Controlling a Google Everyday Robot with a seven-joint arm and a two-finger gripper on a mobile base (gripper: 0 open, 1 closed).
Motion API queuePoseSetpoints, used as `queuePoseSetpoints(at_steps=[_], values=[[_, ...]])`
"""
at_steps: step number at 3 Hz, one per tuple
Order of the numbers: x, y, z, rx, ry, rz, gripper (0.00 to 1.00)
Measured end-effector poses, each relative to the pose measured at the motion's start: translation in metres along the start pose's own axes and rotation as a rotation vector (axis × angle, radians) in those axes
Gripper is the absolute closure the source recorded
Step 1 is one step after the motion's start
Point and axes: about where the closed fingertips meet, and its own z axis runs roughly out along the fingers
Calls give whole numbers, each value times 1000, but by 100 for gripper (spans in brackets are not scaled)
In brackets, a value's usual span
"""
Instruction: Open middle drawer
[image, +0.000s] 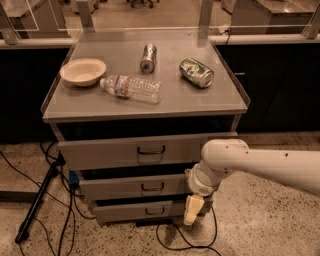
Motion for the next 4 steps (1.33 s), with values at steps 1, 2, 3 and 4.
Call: queuePoseSetpoints(at_steps=[1, 2, 3, 4], values=[[-1, 4, 21, 15, -19, -1, 0], [-3, 0, 48, 37, -13, 1, 0], [-6, -7, 61, 33, -6, 12, 0], [-8, -6, 67, 46, -9, 30, 0]])
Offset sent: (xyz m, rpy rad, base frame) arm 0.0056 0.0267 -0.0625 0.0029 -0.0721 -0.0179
